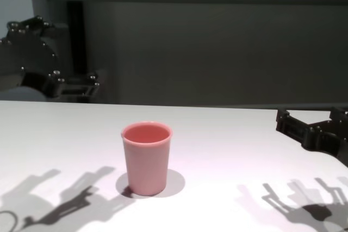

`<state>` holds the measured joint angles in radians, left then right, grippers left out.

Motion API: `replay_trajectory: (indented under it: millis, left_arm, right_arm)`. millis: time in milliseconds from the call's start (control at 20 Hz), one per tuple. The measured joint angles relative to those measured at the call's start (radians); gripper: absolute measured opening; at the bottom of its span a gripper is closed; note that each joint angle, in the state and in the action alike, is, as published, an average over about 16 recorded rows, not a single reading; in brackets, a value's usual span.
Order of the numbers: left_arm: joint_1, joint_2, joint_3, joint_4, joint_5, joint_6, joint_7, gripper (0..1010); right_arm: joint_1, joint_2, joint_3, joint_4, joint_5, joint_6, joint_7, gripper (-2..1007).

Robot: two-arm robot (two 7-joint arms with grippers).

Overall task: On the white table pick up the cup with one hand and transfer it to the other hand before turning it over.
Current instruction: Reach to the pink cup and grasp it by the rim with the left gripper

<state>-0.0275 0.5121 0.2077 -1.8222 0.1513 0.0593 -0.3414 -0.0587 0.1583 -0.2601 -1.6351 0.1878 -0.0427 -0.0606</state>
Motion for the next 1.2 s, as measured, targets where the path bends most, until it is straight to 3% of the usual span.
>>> replay_trajectory:
  millis: [500, 900, 1200]
  left_arm:
    - [-0.118, 0.127, 0.083, -0.061, 0.109, 0.032, -0.150, 1001]
    - [-0.228, 0.214, 0.182, -0.058, 0.167, 0.024, -0.291, 1001]
    - [-0.306, 0.257, 0.261, -0.045, 0.200, 0.009, -0.398, 1001]
  right_arm:
    - [0.000, 0.000, 0.000, 0.000, 0.000, 0.000, 0.000, 1002]
    - [0.000, 0.000, 0.000, 0.000, 0.000, 0.000, 0.000, 1002]
    - [0.000, 0.000, 0.000, 0.000, 0.000, 0.000, 0.000, 1002]
